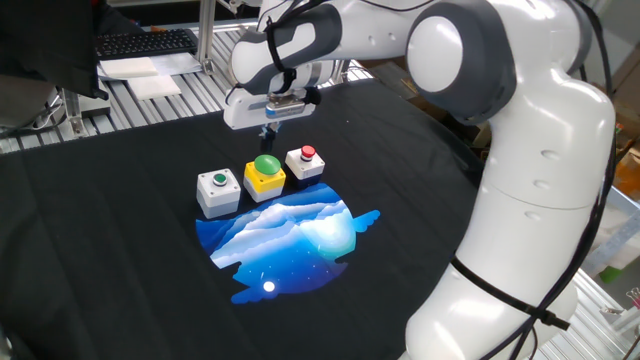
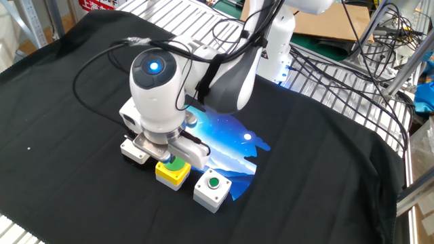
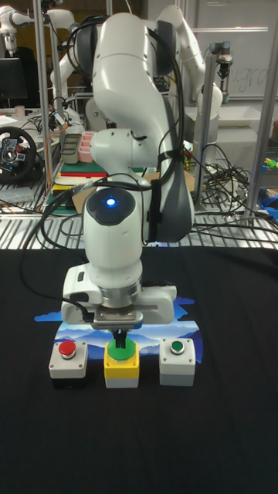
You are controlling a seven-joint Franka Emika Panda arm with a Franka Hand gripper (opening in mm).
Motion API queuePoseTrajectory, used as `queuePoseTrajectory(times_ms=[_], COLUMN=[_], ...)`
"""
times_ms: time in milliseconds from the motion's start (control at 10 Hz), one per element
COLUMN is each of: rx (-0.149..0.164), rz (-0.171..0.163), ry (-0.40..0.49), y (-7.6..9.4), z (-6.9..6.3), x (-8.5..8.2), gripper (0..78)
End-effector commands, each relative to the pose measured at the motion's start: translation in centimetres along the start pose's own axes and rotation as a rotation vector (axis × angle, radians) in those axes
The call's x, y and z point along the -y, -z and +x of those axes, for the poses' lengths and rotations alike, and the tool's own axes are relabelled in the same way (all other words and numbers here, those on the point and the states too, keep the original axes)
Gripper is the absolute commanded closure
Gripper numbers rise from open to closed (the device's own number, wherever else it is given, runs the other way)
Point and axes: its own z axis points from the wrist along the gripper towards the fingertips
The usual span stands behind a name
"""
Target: Press three buttons from left to right in sequence
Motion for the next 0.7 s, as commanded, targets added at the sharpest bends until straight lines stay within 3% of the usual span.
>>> queuePoseTrajectory(times_ms=[100,700], rx=[-0.002,-0.008], rz=[0.002,-0.005], ry=[-0.002,-0.001], y=[-0.5,-1.5], z=[-0.1,0.3], x=[0.1,0.1], gripper=[77.6,77.6])
